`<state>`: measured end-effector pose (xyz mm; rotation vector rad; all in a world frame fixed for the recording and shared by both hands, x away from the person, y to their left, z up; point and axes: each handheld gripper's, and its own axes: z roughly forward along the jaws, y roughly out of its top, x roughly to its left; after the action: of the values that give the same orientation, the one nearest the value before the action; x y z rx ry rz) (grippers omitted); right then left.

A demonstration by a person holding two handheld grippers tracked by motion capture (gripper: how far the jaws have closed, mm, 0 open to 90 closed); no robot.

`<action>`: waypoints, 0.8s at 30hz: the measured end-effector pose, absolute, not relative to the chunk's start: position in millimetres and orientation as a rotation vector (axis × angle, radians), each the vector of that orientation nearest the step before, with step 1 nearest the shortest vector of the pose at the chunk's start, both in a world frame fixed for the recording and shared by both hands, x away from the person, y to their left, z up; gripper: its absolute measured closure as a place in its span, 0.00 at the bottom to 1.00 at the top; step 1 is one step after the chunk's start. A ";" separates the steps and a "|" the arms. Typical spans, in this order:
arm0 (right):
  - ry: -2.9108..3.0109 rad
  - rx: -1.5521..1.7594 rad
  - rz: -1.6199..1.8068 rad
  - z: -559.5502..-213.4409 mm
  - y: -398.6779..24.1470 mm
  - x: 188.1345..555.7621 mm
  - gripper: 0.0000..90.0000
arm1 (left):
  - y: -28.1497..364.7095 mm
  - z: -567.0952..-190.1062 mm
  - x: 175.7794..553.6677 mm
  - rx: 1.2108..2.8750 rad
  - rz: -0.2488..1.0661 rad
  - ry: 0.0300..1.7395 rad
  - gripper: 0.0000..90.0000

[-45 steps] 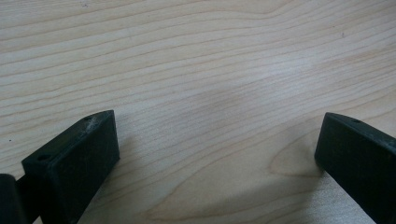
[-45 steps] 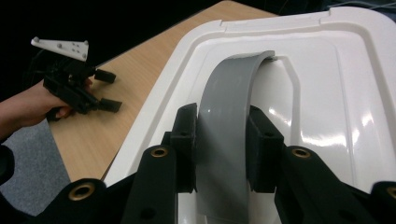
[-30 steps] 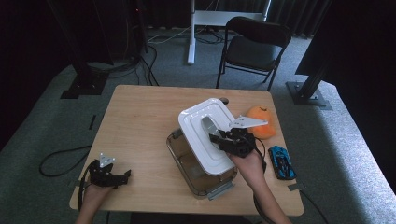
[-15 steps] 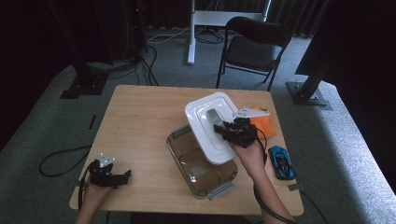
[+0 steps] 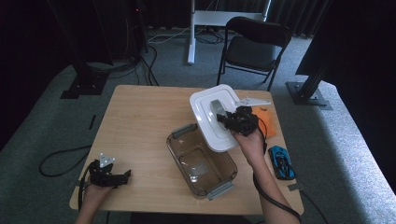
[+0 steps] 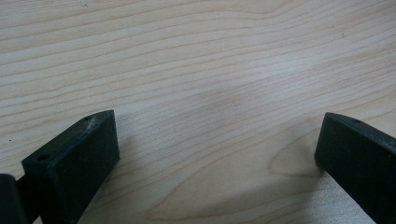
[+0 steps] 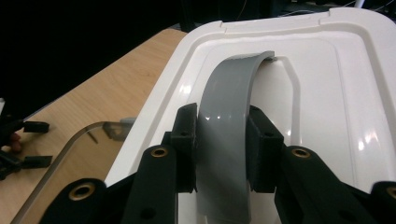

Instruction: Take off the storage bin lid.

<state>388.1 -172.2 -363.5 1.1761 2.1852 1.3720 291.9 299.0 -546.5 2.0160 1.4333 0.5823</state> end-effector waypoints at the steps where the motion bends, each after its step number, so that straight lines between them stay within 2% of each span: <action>1: 2.184 1.183 1.370 -363.6 -172.6 390.7 0.76 | 299.2 -546.5 291.8 2.019 0.582 1.432 0.00; 24: 2.131 1.330 1.295 -381.2 -182.5 451.7 0.76 | 298.9 -546.5 291.8 2.015 0.580 1.434 0.00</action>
<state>451.7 -182.5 -381.2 1.3303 2.1313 1.2950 291.8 298.9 -546.5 2.0151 1.4343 0.5804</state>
